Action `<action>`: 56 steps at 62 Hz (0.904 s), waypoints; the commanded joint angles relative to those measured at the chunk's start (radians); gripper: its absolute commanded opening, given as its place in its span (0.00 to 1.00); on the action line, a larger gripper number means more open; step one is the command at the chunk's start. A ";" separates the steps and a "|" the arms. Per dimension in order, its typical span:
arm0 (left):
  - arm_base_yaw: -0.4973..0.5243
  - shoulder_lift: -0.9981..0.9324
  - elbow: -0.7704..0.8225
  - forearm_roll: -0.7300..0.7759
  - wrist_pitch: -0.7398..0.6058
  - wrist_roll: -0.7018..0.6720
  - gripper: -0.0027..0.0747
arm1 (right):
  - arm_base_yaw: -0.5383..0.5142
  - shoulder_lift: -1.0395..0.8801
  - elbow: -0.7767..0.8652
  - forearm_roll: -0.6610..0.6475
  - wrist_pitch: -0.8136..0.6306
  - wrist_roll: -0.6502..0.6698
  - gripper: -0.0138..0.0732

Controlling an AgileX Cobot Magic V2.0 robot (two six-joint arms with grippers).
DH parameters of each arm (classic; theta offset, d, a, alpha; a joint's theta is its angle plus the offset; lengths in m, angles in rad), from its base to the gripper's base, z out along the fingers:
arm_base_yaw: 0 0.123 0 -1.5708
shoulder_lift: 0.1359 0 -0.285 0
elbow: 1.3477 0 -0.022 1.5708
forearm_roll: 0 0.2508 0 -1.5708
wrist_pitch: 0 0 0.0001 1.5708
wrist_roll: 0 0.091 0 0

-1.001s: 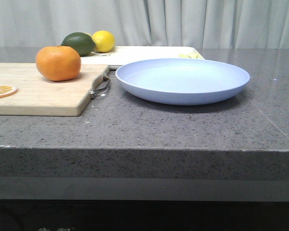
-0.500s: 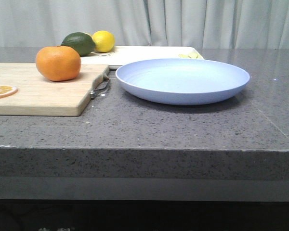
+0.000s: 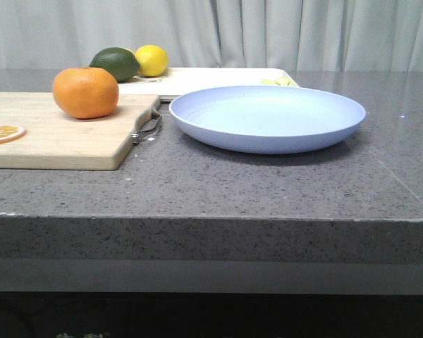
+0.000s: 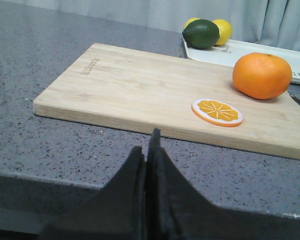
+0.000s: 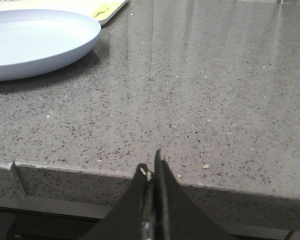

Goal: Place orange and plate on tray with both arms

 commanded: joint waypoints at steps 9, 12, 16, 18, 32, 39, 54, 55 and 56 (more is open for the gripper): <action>0.003 -0.020 0.003 -0.002 -0.094 -0.003 0.01 | -0.005 -0.024 -0.004 -0.001 -0.100 -0.009 0.08; 0.003 -0.020 0.003 -0.002 -0.103 -0.003 0.01 | -0.005 -0.024 -0.004 -0.001 -0.107 -0.009 0.08; 0.003 -0.020 0.003 -0.002 -0.110 -0.003 0.01 | -0.005 -0.024 -0.004 -0.001 -0.114 -0.009 0.08; 0.003 -0.020 0.003 -0.002 -0.110 -0.003 0.01 | -0.005 -0.024 -0.004 -0.001 -0.114 -0.009 0.08; 0.003 -0.020 0.003 -0.002 -0.163 -0.003 0.01 | -0.005 -0.024 -0.005 -0.001 -0.196 -0.009 0.08; 0.003 -0.020 0.003 -0.002 -0.264 -0.003 0.01 | -0.005 -0.024 -0.030 -0.001 -0.223 -0.009 0.08; 0.003 -0.002 -0.137 0.068 -0.300 -0.001 0.01 | -0.005 -0.008 -0.229 -0.001 -0.138 -0.009 0.08; 0.003 0.007 -0.162 0.077 -0.275 -0.001 0.01 | -0.005 -0.002 -0.244 -0.001 -0.128 -0.009 0.08; 0.003 0.015 -0.180 0.084 -0.256 -0.001 0.01 | -0.005 0.009 -0.269 -0.001 -0.112 -0.009 0.09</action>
